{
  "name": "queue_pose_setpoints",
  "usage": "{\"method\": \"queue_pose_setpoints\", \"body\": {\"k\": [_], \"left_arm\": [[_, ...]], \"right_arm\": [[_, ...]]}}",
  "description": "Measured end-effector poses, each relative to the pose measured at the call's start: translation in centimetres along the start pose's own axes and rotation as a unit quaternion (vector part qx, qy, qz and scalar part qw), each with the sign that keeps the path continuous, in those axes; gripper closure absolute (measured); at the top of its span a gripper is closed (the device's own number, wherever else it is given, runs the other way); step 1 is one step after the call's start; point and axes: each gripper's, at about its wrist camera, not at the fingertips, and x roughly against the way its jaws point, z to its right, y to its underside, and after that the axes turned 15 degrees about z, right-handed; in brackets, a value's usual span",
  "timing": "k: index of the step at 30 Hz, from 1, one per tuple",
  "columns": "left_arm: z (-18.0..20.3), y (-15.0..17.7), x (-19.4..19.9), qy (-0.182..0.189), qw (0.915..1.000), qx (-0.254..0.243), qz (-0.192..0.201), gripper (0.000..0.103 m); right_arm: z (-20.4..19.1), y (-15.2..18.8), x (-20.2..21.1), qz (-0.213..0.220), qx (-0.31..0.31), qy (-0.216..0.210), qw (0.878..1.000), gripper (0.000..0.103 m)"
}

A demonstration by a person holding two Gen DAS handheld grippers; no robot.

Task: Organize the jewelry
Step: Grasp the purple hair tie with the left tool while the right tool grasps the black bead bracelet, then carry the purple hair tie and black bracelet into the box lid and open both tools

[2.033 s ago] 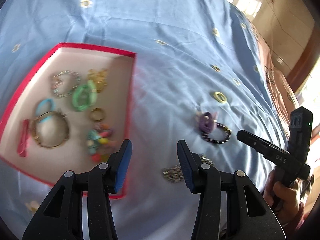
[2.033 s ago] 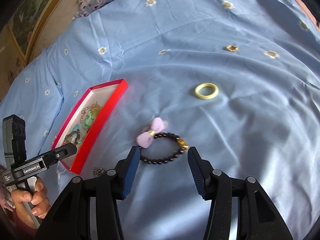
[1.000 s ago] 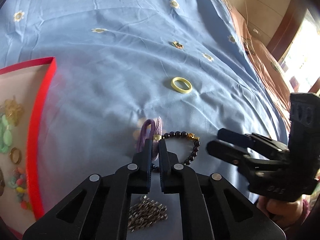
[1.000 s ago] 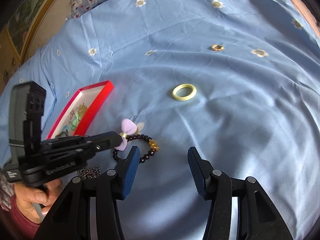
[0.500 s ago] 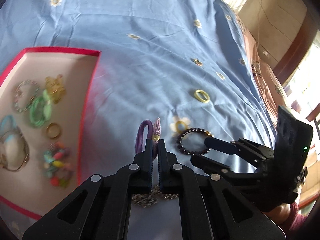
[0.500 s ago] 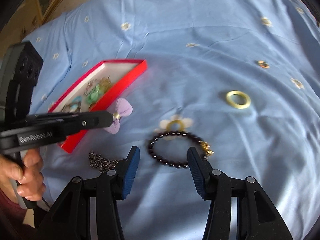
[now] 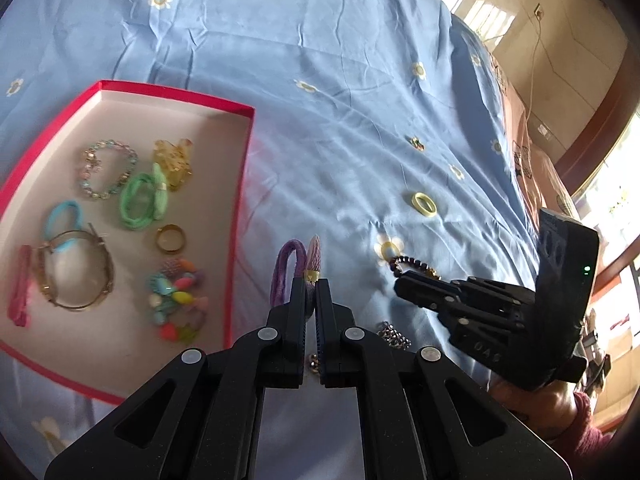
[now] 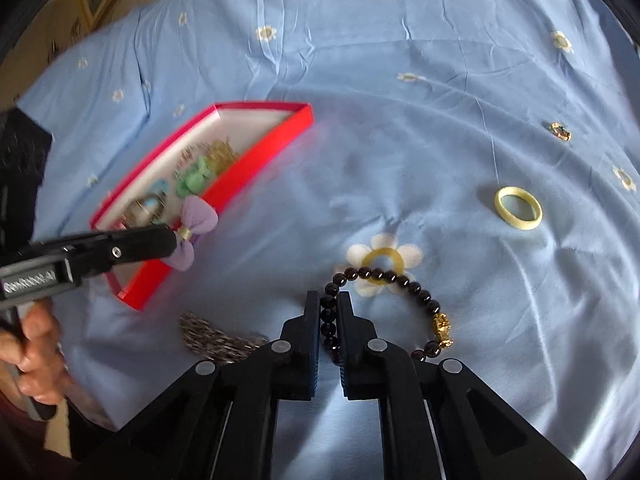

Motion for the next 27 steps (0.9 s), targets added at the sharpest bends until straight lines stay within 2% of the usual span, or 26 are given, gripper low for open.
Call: {"method": "queue_pose_setpoints", "body": {"k": [11, 19, 27], "left_arm": [[-2.6, -0.6, 3.9, -0.030, 0.9988, 0.016, 0.036, 0.100], [-6.4, -0.6, 7.4, -0.070, 0.9947, 0.041, 0.063, 0.100], [-10.3, -0.2, 9.3, -0.109, 0.9886, 0.069, 0.078, 0.100]], "right_arm": [[-3.5, -3.5, 2.2, 0.059, -0.008, -0.050, 0.997, 0.096], [-6.6, -4.5, 0.7, 0.055, -0.029, -0.109, 0.992, 0.096], [-10.0, -5.2, -0.6, 0.053, -0.018, -0.140, 0.989, 0.096]]}}
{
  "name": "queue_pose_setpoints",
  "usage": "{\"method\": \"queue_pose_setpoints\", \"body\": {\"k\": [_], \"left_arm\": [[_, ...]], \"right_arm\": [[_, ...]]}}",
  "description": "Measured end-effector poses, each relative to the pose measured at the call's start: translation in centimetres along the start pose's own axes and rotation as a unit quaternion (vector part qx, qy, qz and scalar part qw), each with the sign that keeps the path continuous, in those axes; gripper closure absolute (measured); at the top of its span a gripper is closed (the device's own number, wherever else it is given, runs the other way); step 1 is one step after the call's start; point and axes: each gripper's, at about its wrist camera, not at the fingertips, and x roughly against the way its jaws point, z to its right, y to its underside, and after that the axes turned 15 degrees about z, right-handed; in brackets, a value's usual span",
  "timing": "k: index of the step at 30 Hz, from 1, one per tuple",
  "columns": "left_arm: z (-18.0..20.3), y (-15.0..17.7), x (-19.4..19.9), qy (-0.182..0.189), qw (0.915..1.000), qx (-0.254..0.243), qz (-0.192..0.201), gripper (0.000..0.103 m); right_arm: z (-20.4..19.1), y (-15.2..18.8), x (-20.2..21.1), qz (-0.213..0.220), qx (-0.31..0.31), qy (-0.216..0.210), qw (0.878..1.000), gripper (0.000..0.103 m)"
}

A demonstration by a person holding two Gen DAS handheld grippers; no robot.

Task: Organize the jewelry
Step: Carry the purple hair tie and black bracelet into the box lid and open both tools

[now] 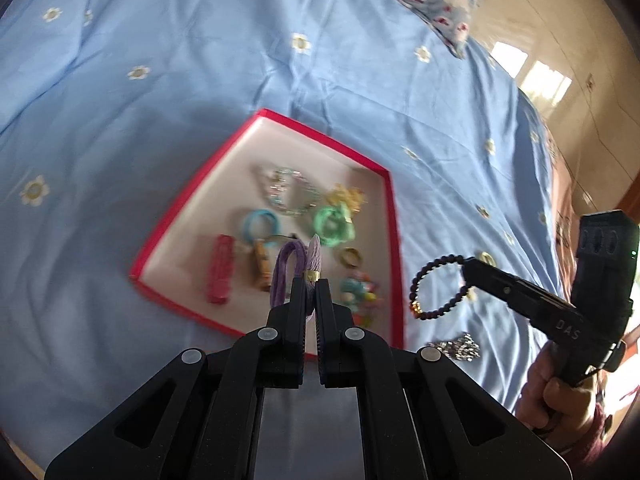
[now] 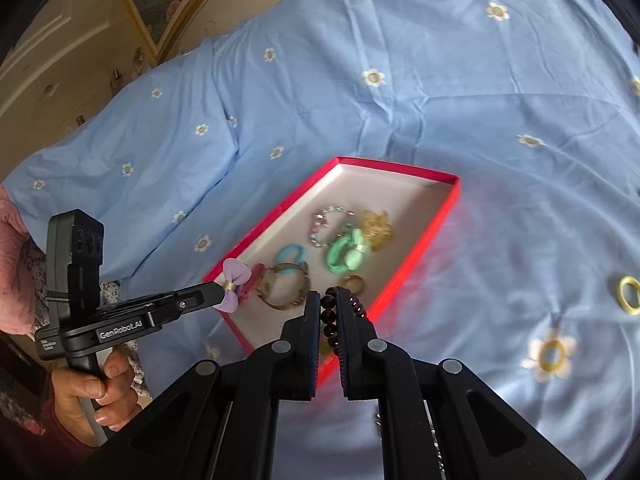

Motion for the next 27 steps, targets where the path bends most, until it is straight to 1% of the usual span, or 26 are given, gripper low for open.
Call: {"method": "queue_pose_setpoints", "body": {"k": [6, 11, 14, 17, 23, 26, 27], "left_arm": [[-1.9, 0.0, -0.1, -0.017, 0.9998, 0.010, 0.002, 0.100], [-2.8, -0.4, -0.3, -0.026, 0.9996, 0.011, 0.003, 0.100], [-3.1, -0.7, -0.8, -0.033, 0.9995, 0.004, 0.002, 0.100], [-3.4, -0.9, -1.4, -0.045, 0.9989, -0.010, 0.001, 0.100], [-4.0, -0.7, -3.1, -0.072, 0.9967, -0.036, -0.013, 0.100], [-4.2, -0.5, -3.6, -0.073, 0.9965, -0.037, -0.018, 0.100], [-4.3, -0.4, -3.7, -0.072, 0.9966, -0.037, -0.019, 0.100]], "right_arm": [[-1.2, -0.8, -1.1, 0.004, 0.003, -0.013, 1.000, 0.096], [-1.1, -1.5, -2.2, 0.007, -0.016, -0.025, 1.000, 0.096], [-1.3, -1.8, -2.7, 0.009, -0.010, -0.024, 1.000, 0.096], [-1.5, -1.7, -3.8, 0.005, 0.005, -0.012, 1.000, 0.096], [-1.3, 0.0, -6.7, -0.026, 0.020, 0.002, 0.999, 0.096], [-1.4, 0.9, -7.9, -0.043, 0.018, -0.002, 0.999, 0.096], [-1.5, 1.1, -8.2, -0.055, 0.017, -0.006, 0.998, 0.096]]}}
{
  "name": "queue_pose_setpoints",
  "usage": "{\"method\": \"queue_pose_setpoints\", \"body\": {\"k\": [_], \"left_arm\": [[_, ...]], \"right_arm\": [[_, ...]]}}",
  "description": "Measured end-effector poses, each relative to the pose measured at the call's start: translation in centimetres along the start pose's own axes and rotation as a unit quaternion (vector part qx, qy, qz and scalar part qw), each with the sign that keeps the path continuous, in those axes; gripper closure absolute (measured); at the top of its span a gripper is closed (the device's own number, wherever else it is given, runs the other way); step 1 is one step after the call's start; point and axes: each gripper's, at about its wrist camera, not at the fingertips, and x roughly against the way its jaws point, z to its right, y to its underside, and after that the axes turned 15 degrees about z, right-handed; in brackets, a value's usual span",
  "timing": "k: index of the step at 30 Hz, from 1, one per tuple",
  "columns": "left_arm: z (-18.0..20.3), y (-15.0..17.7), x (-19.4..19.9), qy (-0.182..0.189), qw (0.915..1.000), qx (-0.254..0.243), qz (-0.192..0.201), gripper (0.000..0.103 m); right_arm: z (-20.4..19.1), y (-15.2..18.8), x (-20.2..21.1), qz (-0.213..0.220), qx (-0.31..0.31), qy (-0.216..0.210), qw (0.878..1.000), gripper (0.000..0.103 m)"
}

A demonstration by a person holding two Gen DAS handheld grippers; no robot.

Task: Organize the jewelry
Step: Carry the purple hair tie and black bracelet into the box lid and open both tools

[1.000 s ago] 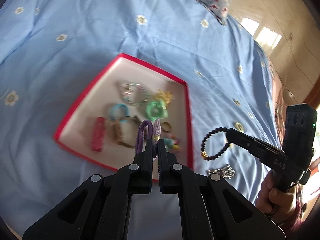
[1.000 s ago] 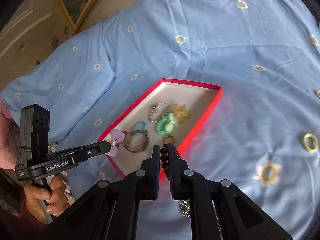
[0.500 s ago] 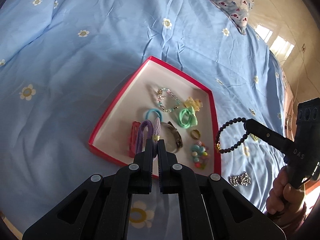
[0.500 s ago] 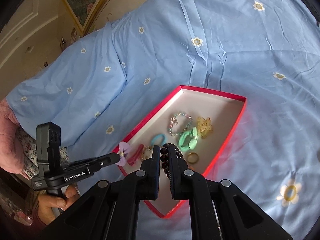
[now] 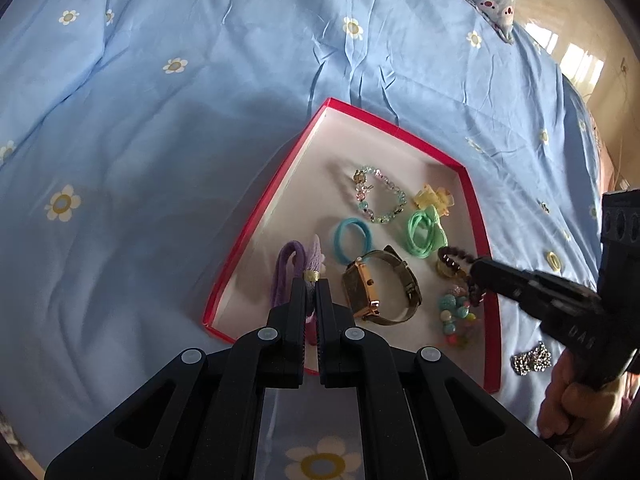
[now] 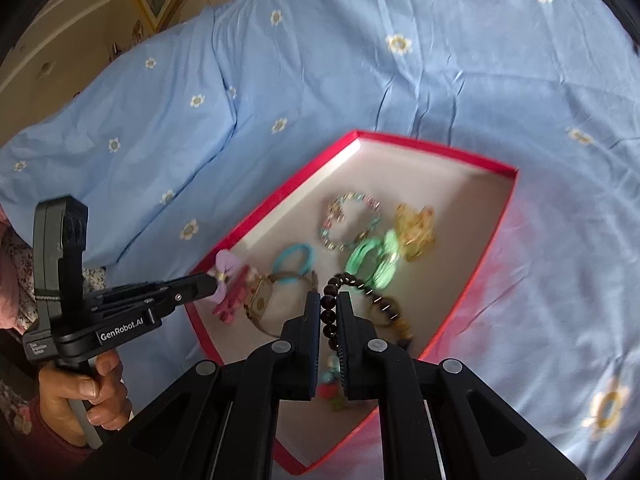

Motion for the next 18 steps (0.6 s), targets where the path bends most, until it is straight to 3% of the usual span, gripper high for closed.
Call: {"method": "queue_pose_setpoints", "body": {"k": [18], "left_arm": [[0.5, 0.2, -0.6, 0.005, 1.0000, -0.007, -0.005, 0.099]], "right_arm": [[-1.4, 1.8, -2.7, -0.042, 0.006, -0.009, 0.999, 0.096]]}}
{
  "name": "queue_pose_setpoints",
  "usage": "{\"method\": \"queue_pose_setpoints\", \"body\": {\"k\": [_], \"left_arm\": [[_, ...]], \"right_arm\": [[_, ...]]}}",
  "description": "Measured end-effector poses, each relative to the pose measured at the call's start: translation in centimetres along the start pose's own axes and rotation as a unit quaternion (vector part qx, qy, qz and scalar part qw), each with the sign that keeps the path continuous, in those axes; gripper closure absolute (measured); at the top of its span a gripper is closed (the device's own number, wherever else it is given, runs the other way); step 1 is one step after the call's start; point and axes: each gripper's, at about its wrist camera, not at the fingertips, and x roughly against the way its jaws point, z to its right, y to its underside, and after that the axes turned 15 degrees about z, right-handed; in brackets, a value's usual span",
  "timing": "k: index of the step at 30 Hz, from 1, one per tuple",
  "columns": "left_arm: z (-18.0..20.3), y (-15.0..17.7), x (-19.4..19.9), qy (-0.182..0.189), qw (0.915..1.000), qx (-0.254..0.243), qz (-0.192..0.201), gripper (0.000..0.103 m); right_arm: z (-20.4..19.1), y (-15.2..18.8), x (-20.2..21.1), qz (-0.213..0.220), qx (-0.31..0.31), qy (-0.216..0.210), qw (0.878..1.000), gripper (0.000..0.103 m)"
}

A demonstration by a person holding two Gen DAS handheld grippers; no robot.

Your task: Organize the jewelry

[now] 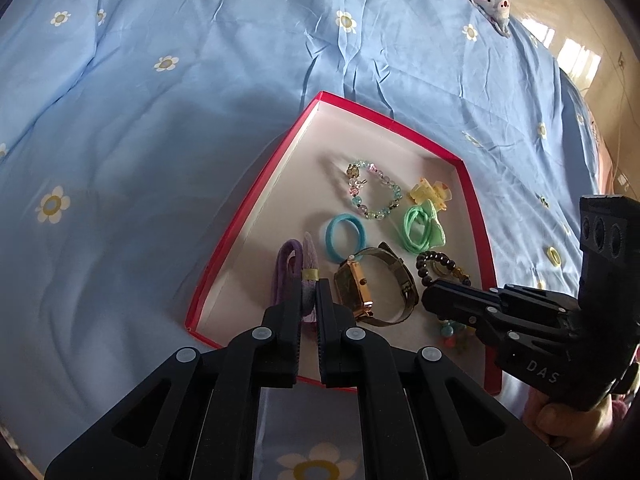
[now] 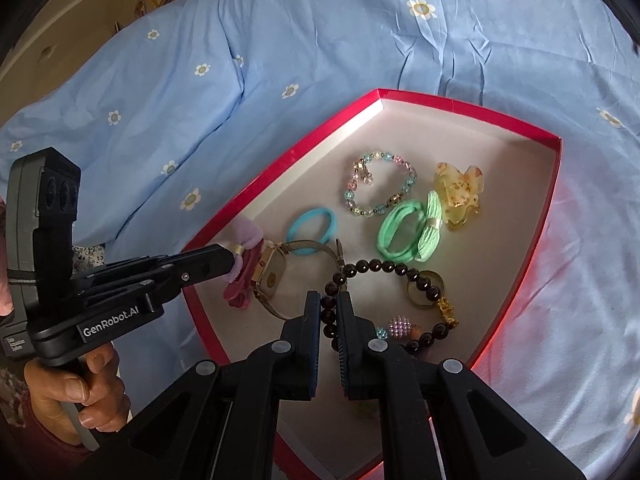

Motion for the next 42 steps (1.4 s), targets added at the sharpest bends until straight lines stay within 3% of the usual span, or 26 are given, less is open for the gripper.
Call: {"method": "queue_pose_setpoints", "body": {"k": [7, 17, 21, 25, 27, 31, 36, 38, 42], "left_arm": [[0.0, 0.0, 0.1, 0.001, 1.0000, 0.005, 0.004, 0.098], [-0.1, 0.1, 0.6, -0.001, 0.9999, 0.010, 0.006, 0.087], [-0.2, 0.1, 0.8, -0.003, 0.9999, 0.013, 0.006, 0.085], [-0.4, 0.2, 1.3, -0.006, 0.9998, 0.017, 0.010, 0.074], [-0.6, 0.2, 1.5, -0.009, 0.9997, 0.021, 0.011, 0.072], [-1.0, 0.3, 1.8, -0.013, 0.9992, 0.037, 0.011, 0.053], [-0.9, 0.3, 2.6, -0.008, 0.9986, 0.048, 0.018, 0.045], [-0.6, 0.3, 2.9, -0.009, 0.9986, 0.047, 0.022, 0.039], [-0.4, 0.4, 3.5, -0.004, 0.9984, 0.050, 0.027, 0.037]], "right_arm": [[0.0, 0.2, -0.4, -0.006, -0.003, -0.002, 1.000, 0.091], [0.2, -0.1, 0.6, 0.010, -0.012, 0.003, 1.000, 0.088], [0.2, -0.3, 1.2, 0.019, -0.010, 0.006, 1.000, 0.079], [-0.3, -0.6, 2.2, 0.032, -0.001, 0.011, 0.999, 0.074], [-0.5, -0.7, 2.7, 0.041, 0.004, 0.014, 0.999, 0.067], [-0.5, -0.8, 3.7, 0.055, 0.008, 0.019, 0.998, 0.056], [-0.3, -0.8, 4.8, 0.073, 0.010, 0.028, 0.997, 0.038], [-0.1, -0.7, 5.1, 0.077, 0.008, 0.029, 0.997, 0.036], [0.1, -0.6, 5.6, 0.083, 0.003, 0.031, 0.996, 0.033]]}}
